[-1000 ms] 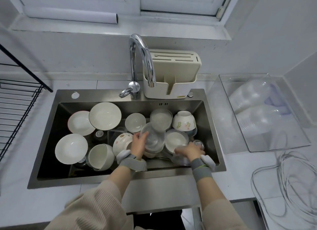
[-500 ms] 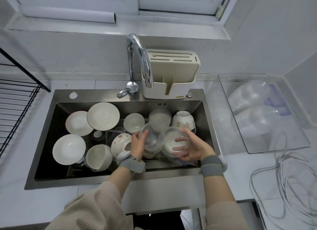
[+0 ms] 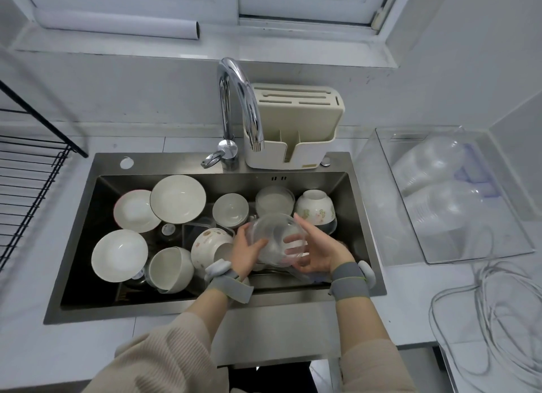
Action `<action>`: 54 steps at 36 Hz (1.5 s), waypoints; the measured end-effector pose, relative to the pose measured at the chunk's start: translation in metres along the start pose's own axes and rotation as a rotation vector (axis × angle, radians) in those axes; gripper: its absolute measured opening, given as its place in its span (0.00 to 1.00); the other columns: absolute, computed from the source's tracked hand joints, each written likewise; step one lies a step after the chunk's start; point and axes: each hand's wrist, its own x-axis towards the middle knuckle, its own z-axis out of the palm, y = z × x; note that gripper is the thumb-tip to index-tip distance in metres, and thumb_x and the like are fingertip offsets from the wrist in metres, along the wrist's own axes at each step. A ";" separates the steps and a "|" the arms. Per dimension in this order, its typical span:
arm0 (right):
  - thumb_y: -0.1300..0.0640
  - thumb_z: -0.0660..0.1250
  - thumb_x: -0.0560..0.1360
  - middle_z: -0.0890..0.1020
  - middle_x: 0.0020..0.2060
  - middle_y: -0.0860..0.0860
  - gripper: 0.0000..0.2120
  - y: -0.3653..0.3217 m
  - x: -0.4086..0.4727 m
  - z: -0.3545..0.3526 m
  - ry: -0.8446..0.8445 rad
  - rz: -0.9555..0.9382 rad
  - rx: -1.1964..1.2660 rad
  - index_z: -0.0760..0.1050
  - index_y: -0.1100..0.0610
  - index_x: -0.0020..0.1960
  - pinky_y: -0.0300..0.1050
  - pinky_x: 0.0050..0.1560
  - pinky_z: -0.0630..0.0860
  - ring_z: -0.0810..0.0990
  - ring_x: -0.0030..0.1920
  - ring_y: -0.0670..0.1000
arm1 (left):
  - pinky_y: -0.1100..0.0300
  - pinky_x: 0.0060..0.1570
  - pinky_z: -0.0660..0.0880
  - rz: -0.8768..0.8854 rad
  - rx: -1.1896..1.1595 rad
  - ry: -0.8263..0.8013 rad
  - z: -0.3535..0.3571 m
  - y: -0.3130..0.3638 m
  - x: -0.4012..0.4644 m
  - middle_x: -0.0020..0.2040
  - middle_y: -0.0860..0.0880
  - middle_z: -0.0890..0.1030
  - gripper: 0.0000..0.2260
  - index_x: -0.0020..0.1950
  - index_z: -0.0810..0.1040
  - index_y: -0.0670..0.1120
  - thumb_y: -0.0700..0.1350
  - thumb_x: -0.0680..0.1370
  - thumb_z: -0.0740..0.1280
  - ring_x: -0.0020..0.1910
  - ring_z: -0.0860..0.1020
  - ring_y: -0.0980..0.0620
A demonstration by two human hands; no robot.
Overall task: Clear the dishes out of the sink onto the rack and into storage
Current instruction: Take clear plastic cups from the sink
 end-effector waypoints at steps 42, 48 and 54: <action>0.42 0.65 0.75 0.64 0.72 0.56 0.34 0.048 0.053 0.031 0.912 -0.417 -0.941 0.58 0.55 0.75 0.55 0.67 0.64 0.62 0.72 0.58 | 0.53 0.65 0.67 -0.108 -0.006 0.225 -0.025 0.019 0.014 0.67 0.41 0.72 0.17 0.71 0.68 0.41 0.40 0.81 0.57 0.65 0.70 0.42; 0.44 0.68 0.74 0.68 0.69 0.53 0.32 0.073 0.067 0.010 0.569 -0.139 -1.201 0.61 0.52 0.73 0.57 0.67 0.64 0.62 0.71 0.55 | 0.47 0.66 0.69 -0.112 0.019 0.188 -0.024 0.017 0.014 0.68 0.38 0.71 0.17 0.71 0.67 0.39 0.42 0.83 0.55 0.67 0.70 0.39; 0.61 0.56 0.78 0.78 0.57 0.50 0.14 0.062 0.074 0.016 0.683 -0.215 -1.355 0.76 0.48 0.57 0.62 0.70 0.57 0.72 0.62 0.52 | 0.52 0.69 0.66 -0.094 0.113 0.133 -0.025 0.012 0.007 0.72 0.42 0.67 0.18 0.73 0.66 0.41 0.41 0.83 0.55 0.70 0.67 0.42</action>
